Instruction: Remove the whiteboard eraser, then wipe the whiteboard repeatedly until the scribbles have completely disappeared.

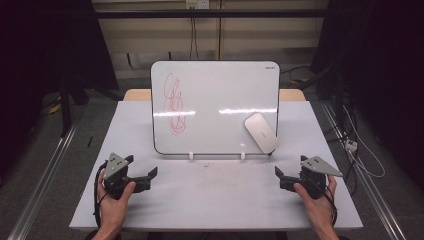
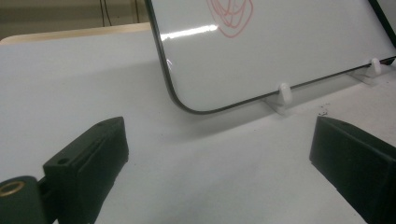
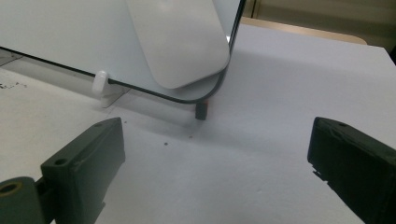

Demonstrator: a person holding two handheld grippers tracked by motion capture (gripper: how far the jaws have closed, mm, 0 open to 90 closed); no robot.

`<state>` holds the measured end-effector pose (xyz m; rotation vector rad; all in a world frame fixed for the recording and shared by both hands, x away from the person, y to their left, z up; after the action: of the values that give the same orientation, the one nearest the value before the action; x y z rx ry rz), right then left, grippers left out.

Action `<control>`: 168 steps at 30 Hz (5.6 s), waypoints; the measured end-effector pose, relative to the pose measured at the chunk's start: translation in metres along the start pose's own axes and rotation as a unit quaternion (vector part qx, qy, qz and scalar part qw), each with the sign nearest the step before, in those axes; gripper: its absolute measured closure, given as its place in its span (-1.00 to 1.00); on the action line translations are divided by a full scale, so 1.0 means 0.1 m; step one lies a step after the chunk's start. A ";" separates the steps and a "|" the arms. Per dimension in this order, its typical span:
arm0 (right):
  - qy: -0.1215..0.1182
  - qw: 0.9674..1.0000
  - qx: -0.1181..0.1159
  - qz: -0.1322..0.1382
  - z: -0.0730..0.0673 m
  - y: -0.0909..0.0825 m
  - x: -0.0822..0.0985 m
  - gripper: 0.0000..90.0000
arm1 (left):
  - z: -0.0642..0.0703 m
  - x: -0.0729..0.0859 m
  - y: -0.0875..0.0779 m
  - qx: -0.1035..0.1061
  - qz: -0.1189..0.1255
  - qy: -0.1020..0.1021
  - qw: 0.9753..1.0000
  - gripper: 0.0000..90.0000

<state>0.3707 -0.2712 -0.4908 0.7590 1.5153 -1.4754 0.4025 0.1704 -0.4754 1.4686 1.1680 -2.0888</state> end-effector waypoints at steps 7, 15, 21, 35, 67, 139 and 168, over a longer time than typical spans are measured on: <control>0.000 1.000 -0.006 -0.006 -0.01 0.05 0.02 -0.90 | -0.01 0.02 -0.01 -0.001 -0.005 -0.011 1.000 -0.90; -0.008 1.000 -0.023 0.004 -0.09 0.05 -0.01 -0.86 | -0.01 0.05 0.00 0.001 -0.010 -0.013 1.000 -0.90; -0.028 0.998 -0.058 -0.005 -0.22 0.08 -0.10 -0.93 | 0.02 0.07 0.05 0.006 -0.018 -0.010 1.000 -0.90; -0.064 0.997 -0.041 -0.005 -0.37 0.17 -0.47 -0.78 | 0.05 0.07 0.05 0.022 -0.018 -0.005 1.000 -0.90; -0.161 0.987 0.021 -0.008 -0.43 0.67 -0.78 -0.52 | 0.06 0.08 0.07 0.025 -0.023 -0.008 0.999 -0.89; -0.122 0.992 -0.035 0.013 -0.69 0.57 -1.01 -0.30 | 0.01 0.16 0.06 0.018 -0.040 -0.009 0.999 -0.88; -0.174 0.980 -0.086 0.052 -1.44 0.73 -1.35 -0.30 | 0.00 0.16 0.04 0.016 -0.041 -0.008 0.999 -0.88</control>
<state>0.4704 -0.1024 -0.4149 0.4410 1.2950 -1.3016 0.3987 0.1709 -0.4915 1.4393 1.2125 -2.1788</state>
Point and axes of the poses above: each handheld gripper's, and its own axes: y roughly forward along the jaws, x roughly out of its underside, z roughly to its right, the point moved 10 cm from there along y, roughly forward along the jaws, and after that the axes turned 7 degrees about x, right-handed, at the moved point
